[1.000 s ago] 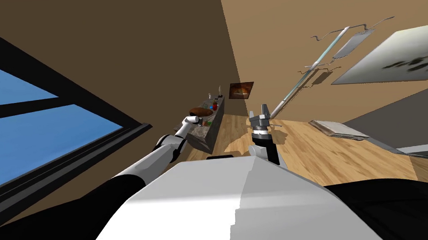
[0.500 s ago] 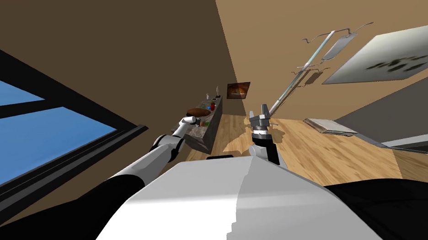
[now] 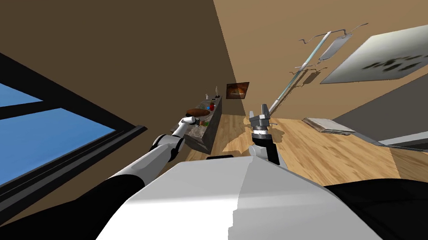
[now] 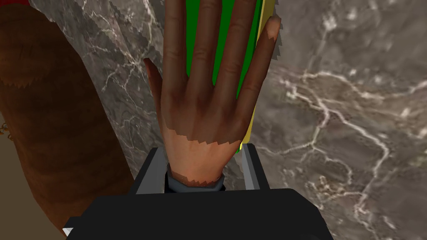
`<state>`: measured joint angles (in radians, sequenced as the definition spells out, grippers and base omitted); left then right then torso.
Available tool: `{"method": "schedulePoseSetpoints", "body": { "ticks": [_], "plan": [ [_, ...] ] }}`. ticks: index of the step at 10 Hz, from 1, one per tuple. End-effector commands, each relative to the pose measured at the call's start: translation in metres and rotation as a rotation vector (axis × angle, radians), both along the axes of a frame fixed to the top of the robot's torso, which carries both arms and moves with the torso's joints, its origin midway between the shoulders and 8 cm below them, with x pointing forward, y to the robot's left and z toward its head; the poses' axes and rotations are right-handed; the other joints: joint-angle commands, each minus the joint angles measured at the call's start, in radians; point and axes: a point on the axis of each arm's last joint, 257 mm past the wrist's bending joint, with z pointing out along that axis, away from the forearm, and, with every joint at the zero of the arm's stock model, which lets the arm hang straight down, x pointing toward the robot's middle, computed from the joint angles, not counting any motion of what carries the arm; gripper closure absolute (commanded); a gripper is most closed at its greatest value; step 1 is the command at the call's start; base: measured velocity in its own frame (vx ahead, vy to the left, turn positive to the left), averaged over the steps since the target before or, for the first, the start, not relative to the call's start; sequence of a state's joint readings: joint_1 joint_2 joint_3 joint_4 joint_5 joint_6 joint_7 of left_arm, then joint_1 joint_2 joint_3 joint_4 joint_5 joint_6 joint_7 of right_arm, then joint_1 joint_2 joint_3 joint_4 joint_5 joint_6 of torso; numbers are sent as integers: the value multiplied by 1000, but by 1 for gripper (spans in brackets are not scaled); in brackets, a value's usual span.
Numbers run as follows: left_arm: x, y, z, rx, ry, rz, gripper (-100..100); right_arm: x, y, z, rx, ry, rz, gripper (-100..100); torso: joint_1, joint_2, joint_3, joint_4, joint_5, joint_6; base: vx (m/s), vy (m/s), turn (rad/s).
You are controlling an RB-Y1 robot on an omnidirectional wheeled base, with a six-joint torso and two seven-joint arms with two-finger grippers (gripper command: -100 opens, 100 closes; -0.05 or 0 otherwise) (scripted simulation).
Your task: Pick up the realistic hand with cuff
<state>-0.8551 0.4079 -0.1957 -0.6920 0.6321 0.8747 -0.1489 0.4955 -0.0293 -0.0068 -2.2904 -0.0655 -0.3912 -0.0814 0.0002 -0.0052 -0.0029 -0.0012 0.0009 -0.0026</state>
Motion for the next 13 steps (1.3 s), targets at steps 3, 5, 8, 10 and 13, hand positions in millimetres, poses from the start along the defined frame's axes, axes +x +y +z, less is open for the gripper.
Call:
{"method": "schedulePoseSetpoints", "body": {
  "ticks": [3, 5, 8, 10, 13],
  "plan": [
    [0, 0, -1, 0, 1, 0, 0, 0, 0, 0, 0, 0, 0, 0, 0, 0, 0, 0, 0, 0, 0, 0, 0],
    [0, -17, 3, -1, 3, -15, 100, 0, 0, 0, 0, 0, 0, 0, 2, 0, 0, 1, 0, -1, 14, 44, 97],
    [-3, -61, 8, -1, 8, -52, 100, 0, 0, 0, 0, 0, 0, 0, 5, 1, 1, 1, 1, -1, 15, 64, 122],
    [-5, -82, 11, -1, 8, -69, 100, 0, 0, 0, 0, 0, 0, 0, 4, 0, 1, 2, 0, 0, 21, 59, 89],
    [-4, -88, 12, -2, 9, -73, 0, 0, 0, 0, 0, 0, 0, 0, 1, 1, 1, 2, 0, -1, 8, 18, 42]
  ]
}}
